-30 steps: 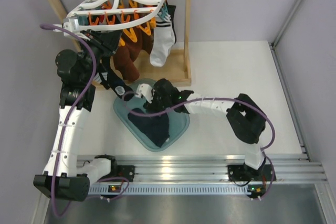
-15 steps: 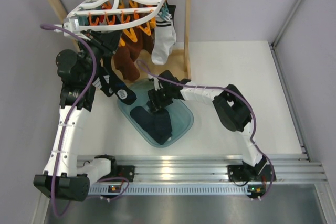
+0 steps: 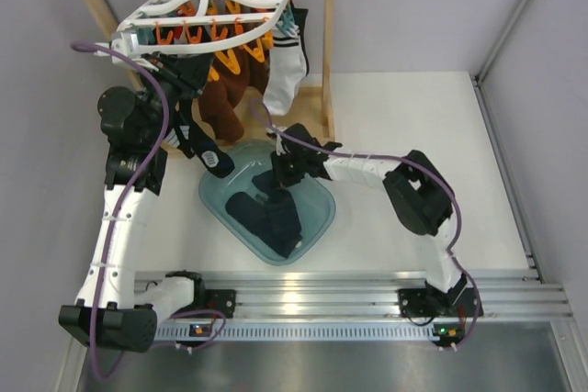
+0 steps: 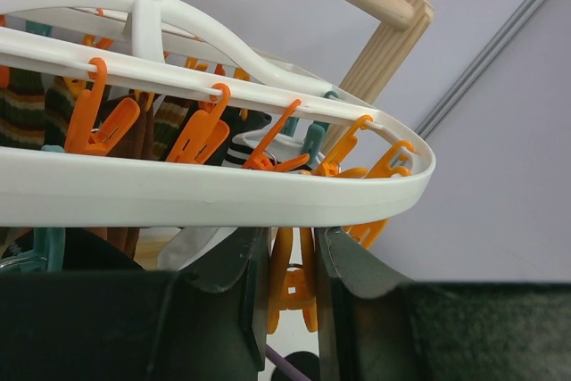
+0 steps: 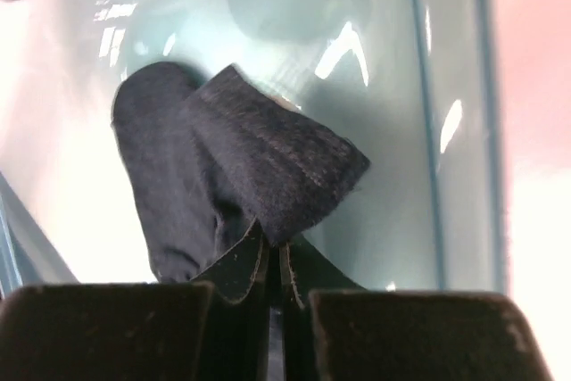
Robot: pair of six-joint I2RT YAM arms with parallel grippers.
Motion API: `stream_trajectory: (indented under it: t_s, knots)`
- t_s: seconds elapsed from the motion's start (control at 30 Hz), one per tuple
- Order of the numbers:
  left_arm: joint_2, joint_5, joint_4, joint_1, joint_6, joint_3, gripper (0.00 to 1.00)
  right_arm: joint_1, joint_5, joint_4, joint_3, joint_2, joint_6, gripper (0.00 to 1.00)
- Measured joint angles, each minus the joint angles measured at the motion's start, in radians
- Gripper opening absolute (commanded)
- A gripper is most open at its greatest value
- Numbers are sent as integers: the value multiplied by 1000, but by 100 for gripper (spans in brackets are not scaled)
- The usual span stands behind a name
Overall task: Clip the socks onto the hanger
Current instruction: Pick up the sock from the bin, then clamp the sock onto the hanger.
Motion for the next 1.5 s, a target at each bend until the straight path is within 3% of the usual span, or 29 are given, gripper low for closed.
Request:
stream_trajectory:
  t_s: [0.13, 0.37, 0.53, 0.73, 1.0, 1.5]
  knots:
    - [0, 2, -2, 0, 4, 0, 0, 12, 74, 130, -177, -196, -244, 0]
    - [-5, 33, -12, 4, 0, 0, 0, 74, 186, 523, -458, -583, -785, 0]
    - [-5, 58, -34, 6, -6, 0, 0, 142, 305, 780, -509, -583, -1181, 0]
    - [-4, 106, -74, 8, -8, 0, 0, 161, 364, 1086, -510, -459, -1520, 0]
    - [3, 162, -116, 14, -9, 1, 0, 162, 365, 1192, -389, -398, -1625, 0]
    - [3, 167, -138, 14, -25, 1, 0, 171, 364, 1241, -341, -401, -1501, 0]
